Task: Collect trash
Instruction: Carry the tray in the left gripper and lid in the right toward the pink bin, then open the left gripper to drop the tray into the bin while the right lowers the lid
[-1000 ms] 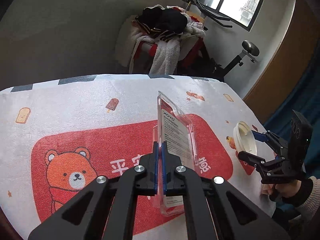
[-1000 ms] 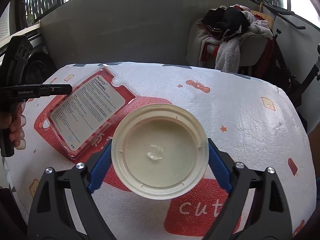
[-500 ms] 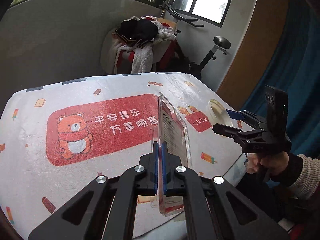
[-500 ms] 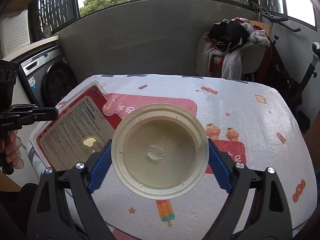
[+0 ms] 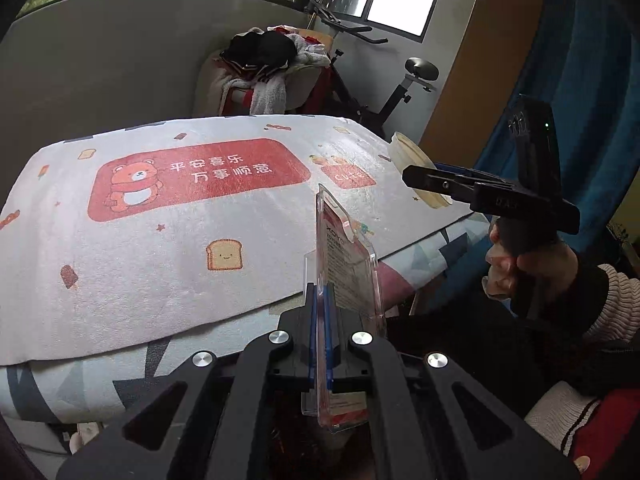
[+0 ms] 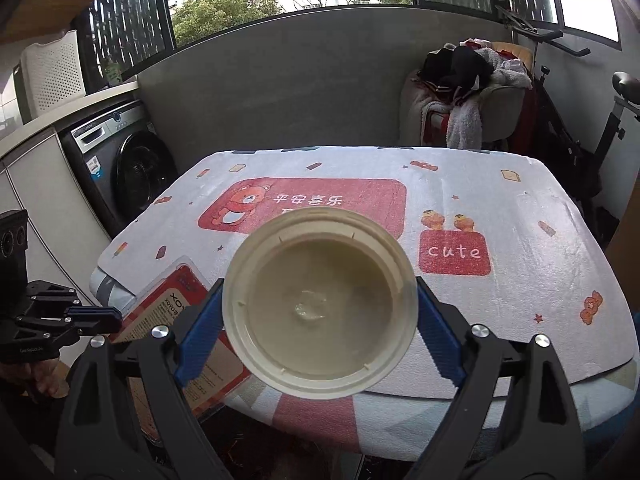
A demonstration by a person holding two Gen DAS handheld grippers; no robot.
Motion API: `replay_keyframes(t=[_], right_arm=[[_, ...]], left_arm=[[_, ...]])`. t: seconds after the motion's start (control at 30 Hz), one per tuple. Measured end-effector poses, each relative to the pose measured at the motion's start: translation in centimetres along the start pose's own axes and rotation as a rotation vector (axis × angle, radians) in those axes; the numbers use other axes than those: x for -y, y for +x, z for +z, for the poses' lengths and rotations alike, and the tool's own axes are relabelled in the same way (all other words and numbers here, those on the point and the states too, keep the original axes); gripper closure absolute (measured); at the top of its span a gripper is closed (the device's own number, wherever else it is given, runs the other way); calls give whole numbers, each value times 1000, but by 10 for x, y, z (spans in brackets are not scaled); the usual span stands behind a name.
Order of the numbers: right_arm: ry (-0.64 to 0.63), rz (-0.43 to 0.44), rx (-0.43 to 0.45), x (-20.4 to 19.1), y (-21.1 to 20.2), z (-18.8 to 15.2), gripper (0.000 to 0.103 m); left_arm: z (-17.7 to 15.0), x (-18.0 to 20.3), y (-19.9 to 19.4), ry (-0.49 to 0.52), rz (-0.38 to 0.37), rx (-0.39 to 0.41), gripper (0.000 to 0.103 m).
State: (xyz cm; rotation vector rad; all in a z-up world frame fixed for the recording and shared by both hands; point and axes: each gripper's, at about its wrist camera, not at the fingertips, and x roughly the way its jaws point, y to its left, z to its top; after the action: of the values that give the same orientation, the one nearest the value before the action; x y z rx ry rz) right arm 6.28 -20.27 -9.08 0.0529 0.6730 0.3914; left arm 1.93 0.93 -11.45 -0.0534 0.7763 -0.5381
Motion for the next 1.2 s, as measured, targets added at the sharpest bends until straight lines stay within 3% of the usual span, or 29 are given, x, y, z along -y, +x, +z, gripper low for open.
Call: replay_keyframes(t=[0.2,0.73,0.83,0.87,0.93,1.07,1.2], right_arm=[[38,6,-11,-3,-11,-23,16],[35,-1,-52,-14,-10,-45,16],[31,1,-58,-16,-8,-48,16],[27,0,-60,-17,-8,-49,16],[19,0,-65,-20,-7,-51,16],[1,-1,-80,-24,-5,-56,16],[-13,1,-100,-30,-3,-62,16]], left_arm=[[-28,16,1,89,-19,-44,99],[-58,23,22,65,-64,-109,98],[-58,28,21,83,-27,-102,96],[-58,30,19,86,-24,-89,94],[-56,32,15,82,-9,-60,61],[-52,31,4,66,37,9,48],[-50,23,-8,39,99,73,21]])
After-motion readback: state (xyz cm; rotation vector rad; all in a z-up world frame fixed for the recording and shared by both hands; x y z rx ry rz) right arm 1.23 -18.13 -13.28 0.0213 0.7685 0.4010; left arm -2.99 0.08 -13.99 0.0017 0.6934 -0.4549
